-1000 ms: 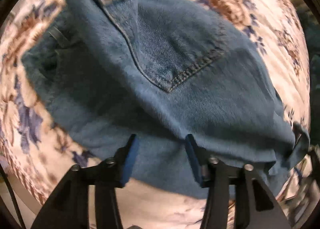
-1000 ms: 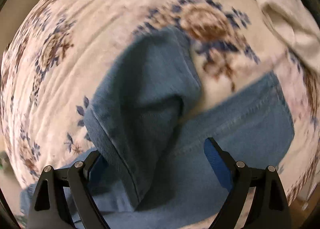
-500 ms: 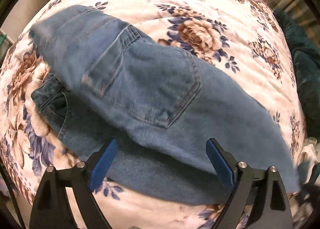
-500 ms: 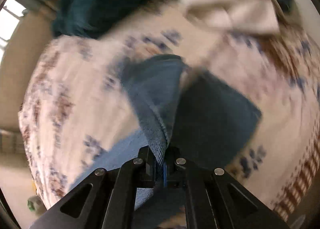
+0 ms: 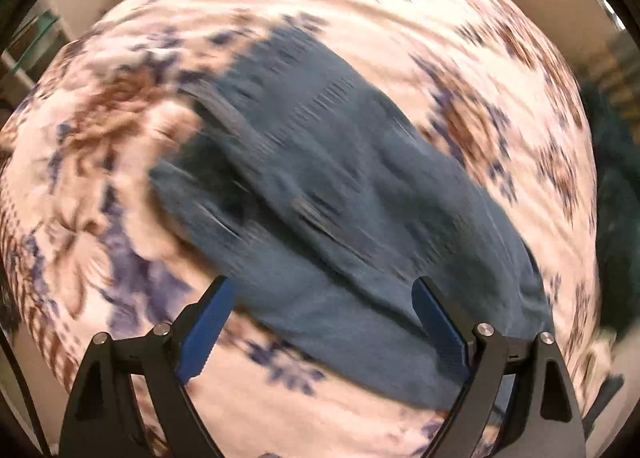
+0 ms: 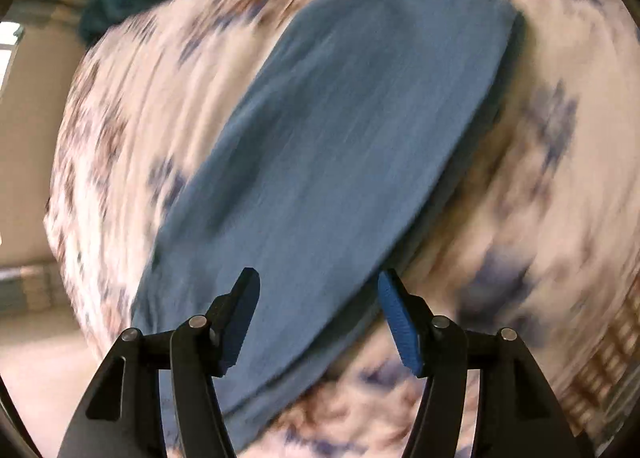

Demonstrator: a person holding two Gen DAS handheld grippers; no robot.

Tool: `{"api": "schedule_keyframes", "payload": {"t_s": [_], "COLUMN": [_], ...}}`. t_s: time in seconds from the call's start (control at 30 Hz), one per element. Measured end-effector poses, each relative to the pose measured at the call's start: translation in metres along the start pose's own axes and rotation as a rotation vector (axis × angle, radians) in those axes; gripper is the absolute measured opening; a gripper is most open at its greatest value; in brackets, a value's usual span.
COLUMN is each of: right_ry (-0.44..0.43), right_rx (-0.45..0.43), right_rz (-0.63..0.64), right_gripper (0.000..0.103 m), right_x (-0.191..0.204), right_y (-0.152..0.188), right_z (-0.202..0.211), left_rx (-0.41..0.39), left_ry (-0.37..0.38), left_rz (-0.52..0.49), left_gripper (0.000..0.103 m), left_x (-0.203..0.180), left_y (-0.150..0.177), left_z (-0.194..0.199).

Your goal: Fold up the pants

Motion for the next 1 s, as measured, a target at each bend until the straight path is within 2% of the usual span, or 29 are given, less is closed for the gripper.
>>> {"api": "schedule_keyframes", "payload": {"t_s": [0.1,0.17,0.27,0.3,0.5,0.6,0.7,0.8,0.9,0.97,1.0], "right_ry": [-0.094,-0.121,-0.142,-0.143,-0.211,-0.225,-0.24,-0.264,-0.271,-0.271,-0.272], "right_rx": [0.141,0.246,0.361,0.375,0.369,0.384,0.383,0.372,0.352,0.338,0.332], "right_rz": [0.051,0.087,0.074,0.07,0.103,0.094,0.049,0.025,0.03,0.037,0.034], "right_gripper": [0.064,0.064,0.064,0.064,0.064,0.064,0.064,0.064,0.064,0.063,0.063], "right_x": [0.029,0.048,0.067,0.07,0.104,0.105,0.09,0.09,0.093,0.094,0.095], "right_y": [0.055,0.091,0.131,0.137,0.165,0.171,0.173,0.177,0.177,0.176,0.174], "right_z": [-0.027,-0.052,-0.081,-0.086,-0.107,-0.115,-0.122,-0.13,-0.129,-0.125,-0.124], "left_rx": [-0.024,-0.029,-0.023,-0.014,0.026,0.039,0.043,0.046,0.029,0.021,0.019], "left_ry": [-0.006,0.016,0.044,0.047,0.079,0.047,-0.003,-0.015,-0.009,0.002,0.006], "left_rz": [0.085,0.147,0.21,0.22,0.208,0.141,0.073,0.039,0.013,-0.009,-0.021], "left_gripper": [0.091,0.091,0.091,0.091,0.091,0.091,0.091,0.091,0.08,0.066,0.063], "left_x": [0.037,0.058,0.081,0.088,0.094,0.086,0.08,0.076,0.071,0.066,0.064], "left_y": [-0.024,-0.04,-0.06,-0.066,-0.084,-0.09,-0.093,-0.095,-0.097,-0.099,-0.1], "left_z": [0.001,-0.004,-0.018,-0.025,-0.055,-0.068,-0.077,-0.081,-0.08,-0.079,-0.08]}}
Point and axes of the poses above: each gripper's, at about its wrist camera, not at the fingertips, and z roughly against the way its jaws point, x to its left, y to its underside, the point moved 5 cm from there along -z, roughly the way its jaws point, and after that the axes turned 7 degrees about -z, right-handed, at the moved point
